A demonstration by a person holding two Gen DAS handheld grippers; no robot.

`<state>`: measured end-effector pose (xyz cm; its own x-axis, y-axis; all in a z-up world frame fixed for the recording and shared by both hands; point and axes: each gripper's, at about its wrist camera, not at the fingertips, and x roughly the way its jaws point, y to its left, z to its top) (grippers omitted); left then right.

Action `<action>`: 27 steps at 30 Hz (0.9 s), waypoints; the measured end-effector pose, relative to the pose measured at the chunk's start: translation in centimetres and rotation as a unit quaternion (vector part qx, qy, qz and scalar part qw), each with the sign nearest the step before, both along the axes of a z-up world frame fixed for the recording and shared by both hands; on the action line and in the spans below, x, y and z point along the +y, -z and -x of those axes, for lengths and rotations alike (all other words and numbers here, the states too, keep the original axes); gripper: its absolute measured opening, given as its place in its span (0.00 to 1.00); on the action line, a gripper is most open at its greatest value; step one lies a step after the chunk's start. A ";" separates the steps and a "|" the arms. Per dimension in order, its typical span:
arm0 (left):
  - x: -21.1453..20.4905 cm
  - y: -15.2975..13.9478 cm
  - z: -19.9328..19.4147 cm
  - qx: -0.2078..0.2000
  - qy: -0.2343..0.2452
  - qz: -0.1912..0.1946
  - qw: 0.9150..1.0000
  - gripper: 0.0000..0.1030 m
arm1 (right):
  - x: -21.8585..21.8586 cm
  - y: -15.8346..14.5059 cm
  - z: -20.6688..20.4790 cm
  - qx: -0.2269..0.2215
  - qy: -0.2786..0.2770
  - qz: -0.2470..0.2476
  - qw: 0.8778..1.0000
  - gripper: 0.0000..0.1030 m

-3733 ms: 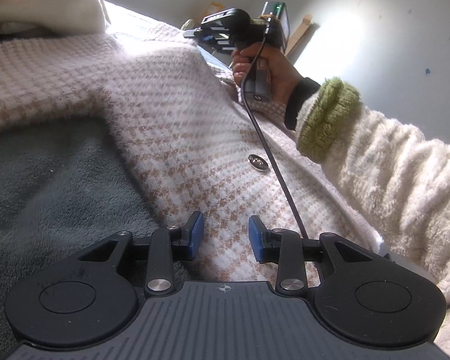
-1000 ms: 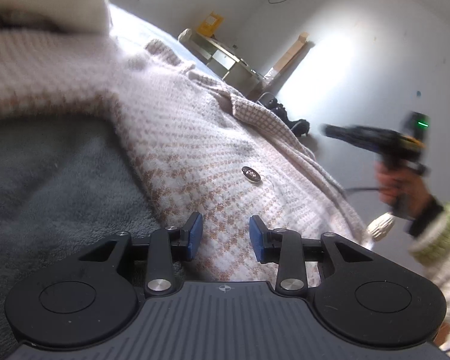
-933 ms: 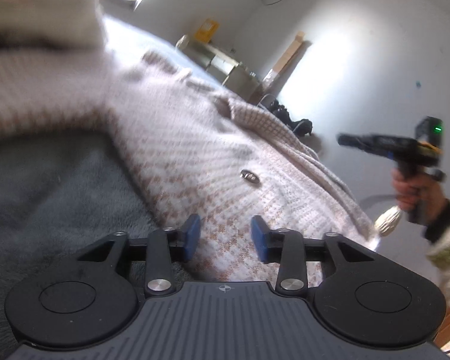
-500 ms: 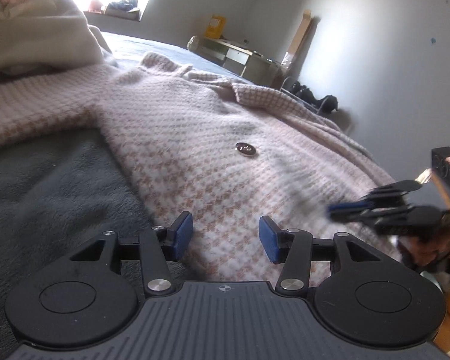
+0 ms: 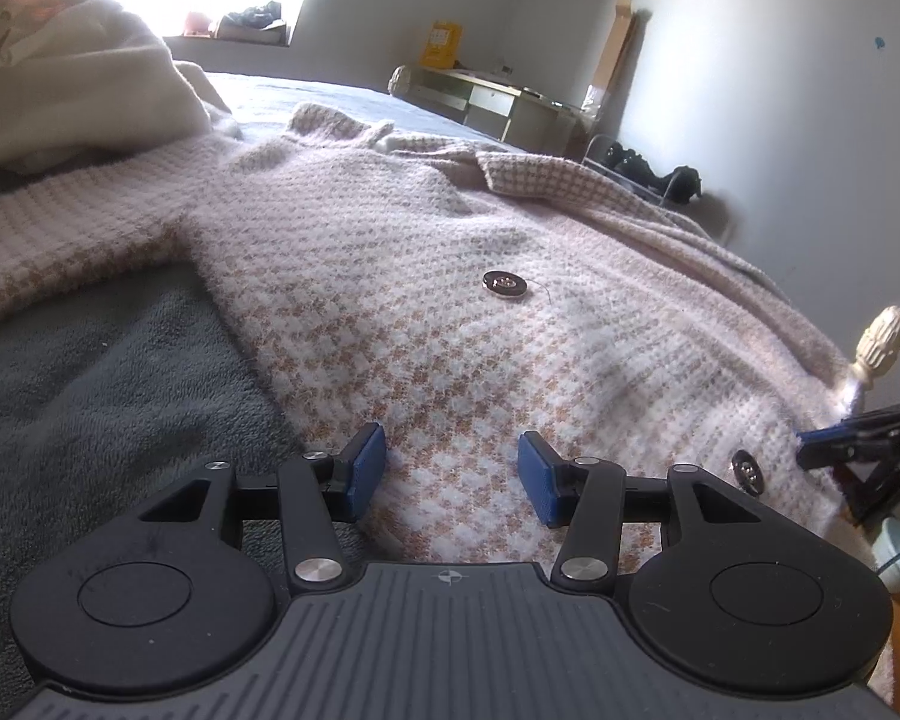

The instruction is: Fold clothes

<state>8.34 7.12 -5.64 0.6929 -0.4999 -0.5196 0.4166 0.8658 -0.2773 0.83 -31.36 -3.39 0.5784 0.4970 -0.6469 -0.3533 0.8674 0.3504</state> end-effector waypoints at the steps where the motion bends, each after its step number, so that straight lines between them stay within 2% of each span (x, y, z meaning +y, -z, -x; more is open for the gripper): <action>1: 0.0 0.0 0.1 -0.001 0.000 -0.002 1.000 0.48 | 0.2 0.1 0.2 -0.005 -0.007 0.004 1.000 0.31; 3: -0.1 0.0 0.2 -0.003 0.000 -0.006 1.000 0.48 | 0.9 0.1 0.8 -0.019 -0.023 0.017 0.999 0.10; 4: -0.2 0.0 0.2 -0.004 0.000 -0.008 1.000 0.48 | 1.1 -0.1 1.2 -0.029 -0.027 0.026 0.999 0.05; 5: -0.2 0.0 0.3 -0.005 0.000 -0.011 1.000 0.48 | 1.3 -0.5 1.6 -0.043 -0.029 0.034 0.998 0.04; 9: -0.6 -0.1 0.5 -0.012 0.002 -0.027 1.000 0.48 | 0.7 -1.4 2.6 -0.081 -0.011 0.046 0.996 0.04; 11: -0.9 -0.1 0.6 -0.015 0.005 -0.038 0.999 0.48 | 0.3 -0.6 2.3 -0.077 0.000 0.058 0.995 0.04; 14: -1.0 -0.6 0.6 -0.013 0.006 -0.049 0.999 0.48 | -0.3 0.7 1.9 -0.064 0.008 0.044 0.997 0.04; 17: -1.0 -1.7 0.9 -0.013 -0.004 -0.062 0.998 0.48 | -0.7 0.7 1.9 -0.066 0.016 0.035 0.997 0.06; 20: -1.0 -3.1 1.7 -0.029 -0.019 -0.053 0.998 0.48 | -1.2 0.4 2.4 -0.073 0.027 0.037 0.996 0.13; 22: -1.4 -3.9 2.2 -0.035 -0.015 -0.035 0.999 0.48 | -1.4 -0.5 2.9 -0.092 0.046 0.043 0.994 0.14; 25: -3.3 -4.1 2.9 -0.032 0.017 -0.020 0.999 0.49 | -0.9 -1.8 3.3 -0.130 0.067 0.044 0.988 0.17; 27: -5.0 -3.6 3.2 -0.021 0.041 -0.020 0.999 0.49 | 0.2 -2.2 3.1 -0.141 0.050 0.017 0.989 0.17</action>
<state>5.15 2.09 -2.02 0.6722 -0.5356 -0.5111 0.4972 0.8381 -0.2245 -2.31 -31.15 -1.15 0.7829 0.4095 -0.4683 -0.3454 0.9122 0.2204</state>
